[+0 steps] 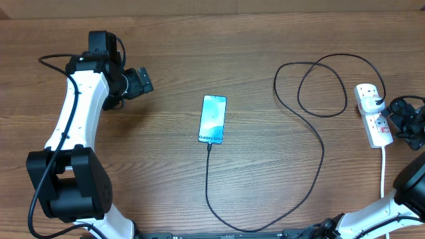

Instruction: Plug charger to phone and switch on socket

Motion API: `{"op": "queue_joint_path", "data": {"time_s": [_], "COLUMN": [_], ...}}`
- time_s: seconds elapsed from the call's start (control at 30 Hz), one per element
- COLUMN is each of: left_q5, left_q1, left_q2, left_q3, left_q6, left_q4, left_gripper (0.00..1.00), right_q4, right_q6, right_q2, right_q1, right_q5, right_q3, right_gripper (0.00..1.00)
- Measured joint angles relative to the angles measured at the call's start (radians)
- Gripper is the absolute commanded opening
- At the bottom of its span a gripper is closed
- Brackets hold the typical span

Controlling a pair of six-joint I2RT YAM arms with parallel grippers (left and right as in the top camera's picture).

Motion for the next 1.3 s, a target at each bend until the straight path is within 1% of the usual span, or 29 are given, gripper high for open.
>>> {"op": "queue_joint_path", "data": {"time_s": [1.3], "left_q5": [0.000], "left_q1": [0.000], "left_q2": [0.000], "left_q3": [0.000], "left_q6": [0.000], "left_q4": [0.000], "left_gripper": [1.00], "right_q4": [-0.028], "right_q6": [0.019], "right_q2": [0.000], "right_q1": [0.011], "right_q5": [0.001], "right_q3": [-0.007], "right_gripper": [1.00]}}
